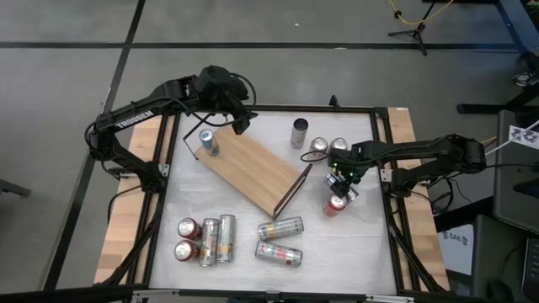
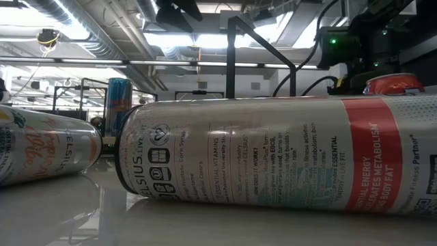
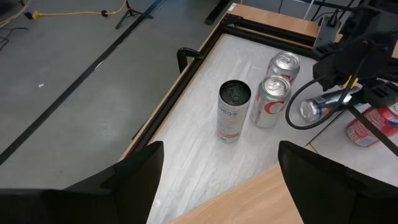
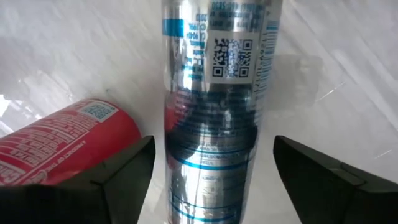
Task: Place canned beverage on shelf
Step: Put the blue soda can aligned with the blue soda can on the shelf
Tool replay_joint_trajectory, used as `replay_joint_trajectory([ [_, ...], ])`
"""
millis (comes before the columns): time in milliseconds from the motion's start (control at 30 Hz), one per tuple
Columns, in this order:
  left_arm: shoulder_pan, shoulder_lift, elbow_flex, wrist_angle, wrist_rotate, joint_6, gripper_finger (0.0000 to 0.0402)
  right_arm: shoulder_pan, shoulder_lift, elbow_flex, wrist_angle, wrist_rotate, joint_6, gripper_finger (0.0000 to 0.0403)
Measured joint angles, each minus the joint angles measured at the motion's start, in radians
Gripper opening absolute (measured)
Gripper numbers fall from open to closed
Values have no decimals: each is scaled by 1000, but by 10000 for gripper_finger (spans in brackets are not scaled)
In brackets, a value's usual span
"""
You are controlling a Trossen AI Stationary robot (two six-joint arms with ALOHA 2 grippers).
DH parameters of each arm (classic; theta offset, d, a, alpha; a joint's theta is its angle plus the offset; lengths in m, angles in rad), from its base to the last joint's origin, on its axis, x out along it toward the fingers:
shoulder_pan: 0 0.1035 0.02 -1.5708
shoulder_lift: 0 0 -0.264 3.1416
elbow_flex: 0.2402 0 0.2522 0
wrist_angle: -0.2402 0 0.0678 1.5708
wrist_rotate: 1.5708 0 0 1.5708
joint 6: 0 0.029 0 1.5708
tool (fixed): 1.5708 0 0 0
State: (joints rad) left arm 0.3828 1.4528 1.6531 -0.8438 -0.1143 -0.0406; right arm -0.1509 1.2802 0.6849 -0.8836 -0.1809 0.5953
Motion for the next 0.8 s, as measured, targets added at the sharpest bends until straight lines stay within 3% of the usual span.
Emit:
replay_joint_trajectory([
  [800, 0, 0, 0, 0, 0, 0, 309, 0, 0, 0, -1, -31, 19, 324],
])
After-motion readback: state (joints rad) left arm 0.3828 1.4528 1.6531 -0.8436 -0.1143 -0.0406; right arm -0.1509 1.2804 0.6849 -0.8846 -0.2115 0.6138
